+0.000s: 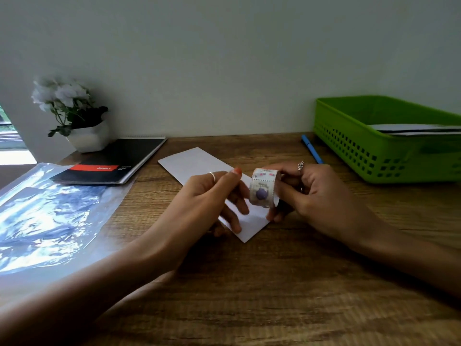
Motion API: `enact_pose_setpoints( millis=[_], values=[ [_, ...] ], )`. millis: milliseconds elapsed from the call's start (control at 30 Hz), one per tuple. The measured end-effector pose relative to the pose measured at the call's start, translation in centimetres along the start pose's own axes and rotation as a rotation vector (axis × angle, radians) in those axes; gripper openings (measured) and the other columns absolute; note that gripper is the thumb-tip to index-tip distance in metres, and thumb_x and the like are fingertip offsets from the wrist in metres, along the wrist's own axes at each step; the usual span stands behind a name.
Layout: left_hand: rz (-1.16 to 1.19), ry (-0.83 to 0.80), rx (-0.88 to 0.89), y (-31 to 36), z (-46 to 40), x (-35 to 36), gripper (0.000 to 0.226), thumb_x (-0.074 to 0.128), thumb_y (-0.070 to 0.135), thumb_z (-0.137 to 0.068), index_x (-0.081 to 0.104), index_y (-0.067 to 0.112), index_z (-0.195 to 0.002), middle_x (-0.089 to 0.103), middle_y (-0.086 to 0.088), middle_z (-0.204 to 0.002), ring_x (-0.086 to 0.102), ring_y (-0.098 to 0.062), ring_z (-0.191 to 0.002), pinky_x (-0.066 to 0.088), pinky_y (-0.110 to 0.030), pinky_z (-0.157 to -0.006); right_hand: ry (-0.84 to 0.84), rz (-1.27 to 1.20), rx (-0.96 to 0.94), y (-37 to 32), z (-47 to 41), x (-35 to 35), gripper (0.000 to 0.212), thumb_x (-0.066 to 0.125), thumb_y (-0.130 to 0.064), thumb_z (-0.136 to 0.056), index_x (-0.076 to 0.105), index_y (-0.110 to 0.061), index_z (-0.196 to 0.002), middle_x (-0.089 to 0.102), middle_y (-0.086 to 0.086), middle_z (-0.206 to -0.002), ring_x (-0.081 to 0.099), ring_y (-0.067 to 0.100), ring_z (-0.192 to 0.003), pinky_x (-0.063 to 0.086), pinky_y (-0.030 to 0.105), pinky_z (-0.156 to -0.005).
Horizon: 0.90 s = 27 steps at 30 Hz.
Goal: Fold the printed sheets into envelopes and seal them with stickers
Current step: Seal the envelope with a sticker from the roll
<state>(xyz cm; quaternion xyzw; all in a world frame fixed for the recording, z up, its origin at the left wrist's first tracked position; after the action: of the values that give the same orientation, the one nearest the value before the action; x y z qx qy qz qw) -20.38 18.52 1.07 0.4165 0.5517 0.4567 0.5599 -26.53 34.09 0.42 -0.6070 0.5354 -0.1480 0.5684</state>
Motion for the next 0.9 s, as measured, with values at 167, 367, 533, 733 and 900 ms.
enact_pose_setpoints(
  millis=[167, 367, 533, 733, 900],
  values=[
    [-0.132, -0.038, 0.182, 0.57, 0.27, 0.35, 0.033, 0.056, 0.048, -0.072, 0.071, 0.024, -0.088, 0.071, 0.010, -0.089, 0.063, -0.002, -0.080, 0.050, -0.020, -0.065, -0.025, 0.002, 0.013, 0.13, -0.16, -0.08, 0.023, 0.053, -0.015, -0.093, 0.064, -0.018, -0.114, 0.072, 0.006, -0.073, 0.067, 0.017, -0.055, 0.053, 0.023, -0.051],
    [-0.091, -0.074, 0.218, 0.51, 0.27, 0.52, 0.032, 0.069, 0.029, -0.065, 0.070, 0.022, -0.097, 0.071, 0.009, -0.101, 0.063, -0.002, -0.100, 0.052, -0.026, -0.087, -0.103, -0.151, 0.064, 0.06, -0.28, -0.06, 0.019, 0.051, -0.011, -0.094, 0.066, -0.012, -0.105, 0.068, 0.010, -0.063, 0.060, 0.018, -0.046, 0.046, 0.022, -0.042],
    [-0.011, -0.075, 0.246, 0.72, 0.25, 0.56, 0.033, 0.068, 0.025, -0.065, 0.070, 0.019, -0.097, 0.072, 0.006, -0.100, 0.065, -0.003, -0.099, 0.050, -0.017, -0.088, -0.155, -0.326, 0.139, -0.09, -0.11, 0.29, 0.019, 0.053, -0.019, -0.092, 0.067, -0.008, -0.099, 0.063, 0.016, -0.061, 0.053, 0.019, -0.040, 0.038, 0.019, -0.035],
    [0.043, -0.069, 0.212, 0.45, 0.14, 0.62, 0.037, 0.069, 0.020, -0.064, 0.068, 0.021, -0.100, 0.072, 0.008, -0.102, 0.063, -0.001, -0.102, 0.046, -0.021, -0.091, -0.152, -0.372, 0.211, -0.02, -0.12, 0.34, 0.022, 0.048, -0.013, -0.094, 0.065, -0.005, -0.104, 0.061, 0.015, -0.058, 0.049, 0.015, -0.036, 0.035, 0.016, -0.033],
    [0.124, -0.036, 0.181, 0.32, 0.12, 0.55, 0.029, 0.065, 0.024, -0.064, 0.070, 0.022, -0.093, 0.073, 0.009, -0.096, 0.065, 0.000, -0.097, 0.050, -0.013, -0.084, -0.105, -0.323, 0.206, -0.09, 0.07, 0.48, 0.020, 0.046, -0.015, -0.096, 0.060, -0.023, -0.108, 0.064, 0.012, -0.058, 0.051, 0.017, -0.038, 0.037, 0.018, -0.034]
  ],
)
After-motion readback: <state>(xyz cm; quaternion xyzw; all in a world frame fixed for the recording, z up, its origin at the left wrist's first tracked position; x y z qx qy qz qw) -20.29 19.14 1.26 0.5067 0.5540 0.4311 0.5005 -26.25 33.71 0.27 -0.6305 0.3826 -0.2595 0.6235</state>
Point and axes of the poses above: each hand's wrist, its own z-axis away from the middle knuckle, its own x-axis out of the palm, y = z × x, the point moved 3 cm from there along -z, towards the middle knuckle
